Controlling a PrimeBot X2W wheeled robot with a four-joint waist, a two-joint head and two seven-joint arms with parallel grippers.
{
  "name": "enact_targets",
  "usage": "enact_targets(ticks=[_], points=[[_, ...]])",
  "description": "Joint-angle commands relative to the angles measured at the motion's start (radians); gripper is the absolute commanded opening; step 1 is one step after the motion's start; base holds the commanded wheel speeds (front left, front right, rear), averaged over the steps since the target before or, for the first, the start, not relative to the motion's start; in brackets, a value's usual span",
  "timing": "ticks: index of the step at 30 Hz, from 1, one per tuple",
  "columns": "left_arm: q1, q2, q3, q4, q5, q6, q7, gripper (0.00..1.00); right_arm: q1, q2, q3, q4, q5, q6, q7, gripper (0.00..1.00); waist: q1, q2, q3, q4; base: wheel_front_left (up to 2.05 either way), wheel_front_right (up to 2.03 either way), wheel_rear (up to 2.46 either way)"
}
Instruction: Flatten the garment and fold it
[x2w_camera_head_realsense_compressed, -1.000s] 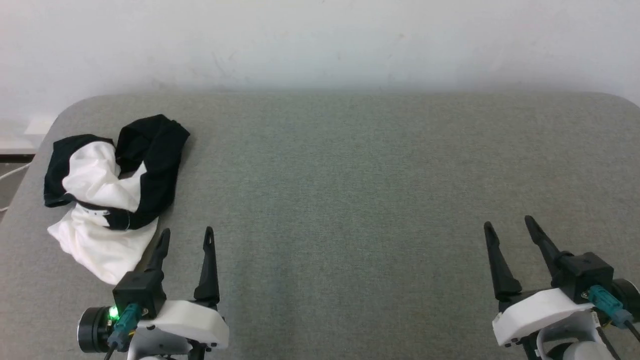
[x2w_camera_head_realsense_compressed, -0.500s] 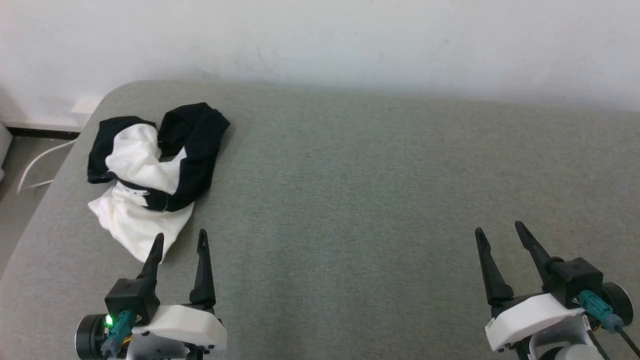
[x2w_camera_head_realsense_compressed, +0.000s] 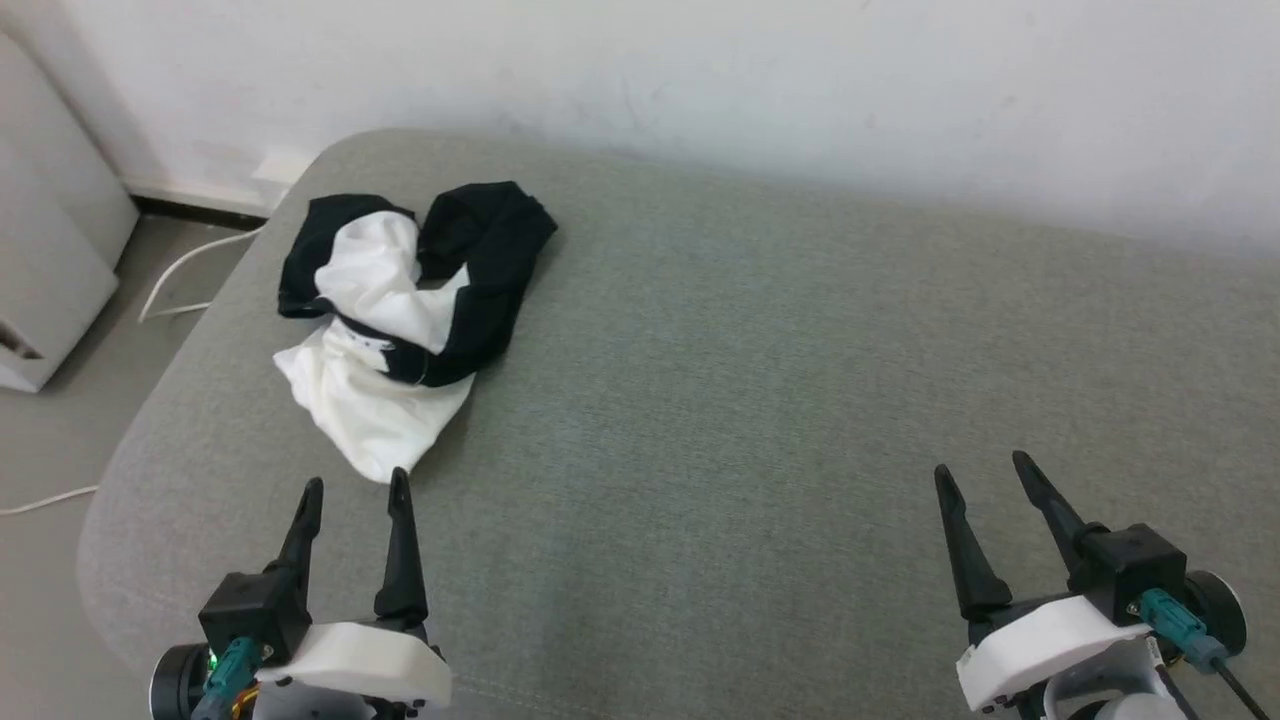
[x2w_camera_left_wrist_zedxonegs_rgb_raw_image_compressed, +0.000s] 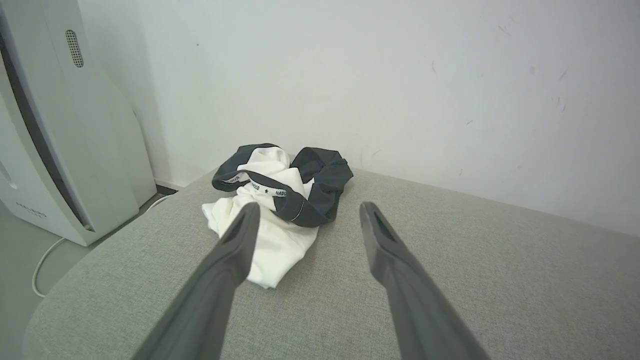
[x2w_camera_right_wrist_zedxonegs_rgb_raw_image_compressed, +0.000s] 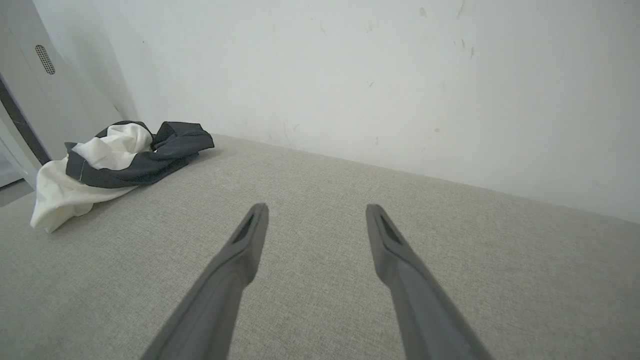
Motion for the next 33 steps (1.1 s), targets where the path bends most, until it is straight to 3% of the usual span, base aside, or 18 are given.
enact_targets(ticks=[1, 12, 19, 25, 33], points=[[0.015, -0.003, 0.000, 0.001, -0.011, 0.007, -0.013, 1.00, -0.005, 0.002, 0.002, 0.008, 0.012, 0.000, -0.012, 1.00, 0.0000, 0.0000, 0.002, 0.033, 0.00, 0.00, 0.00], [0.022, -0.003, 0.008, 0.003, -0.083, 0.013, -0.034, 1.00, -0.011, 0.002, -0.006, 0.025, 0.025, -0.001, -0.033, 1.00, 0.0000, 0.0000, 0.011, 0.073, 0.00, 0.00, 0.00], [-0.016, 0.014, -0.025, 0.027, -0.171, -0.037, -0.036, 1.00, -0.004, 0.002, -0.031, 0.048, 0.045, -0.001, -0.047, 1.00, 0.0000, 0.0000, 0.013, 0.088, 0.00, 0.00, 0.00], [-0.187, 0.132, -0.030, -0.023, -0.178, -0.075, 0.102, 1.00, 0.002, 0.002, -0.066, 0.065, 0.049, -0.001, -0.060, 1.00, 0.0000, 0.0000, 0.027, 0.100, 0.00, 0.00, 0.00], [-0.483, 0.246, 0.014, 0.070, -0.285, -0.063, 0.374, 1.00, -0.005, 0.003, -0.087, 0.083, 0.050, -0.001, -0.076, 1.00, 0.0000, 0.0000, 0.072, 0.089, 0.00, 0.00, 0.00]])
